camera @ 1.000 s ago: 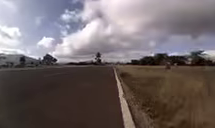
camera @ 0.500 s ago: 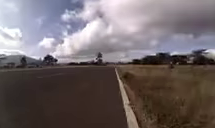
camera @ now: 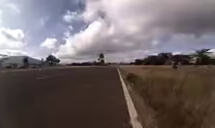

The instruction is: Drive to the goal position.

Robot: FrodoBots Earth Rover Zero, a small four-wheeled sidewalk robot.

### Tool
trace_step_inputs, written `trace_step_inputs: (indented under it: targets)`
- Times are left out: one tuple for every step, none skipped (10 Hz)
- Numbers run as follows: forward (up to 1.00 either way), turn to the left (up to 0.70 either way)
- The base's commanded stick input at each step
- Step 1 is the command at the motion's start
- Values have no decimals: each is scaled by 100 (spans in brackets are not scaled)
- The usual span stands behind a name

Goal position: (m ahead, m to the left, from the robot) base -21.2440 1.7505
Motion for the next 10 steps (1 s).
trace_step_inputs:
  targets:
    - [81,-22]
    - [81,-10]
    - [81,0]
    - [81,0]
    - [81,0]
    - [81,0]
    - [81,-3]
    - [81,-16]
    - [81,-29]
    - [82,-30]
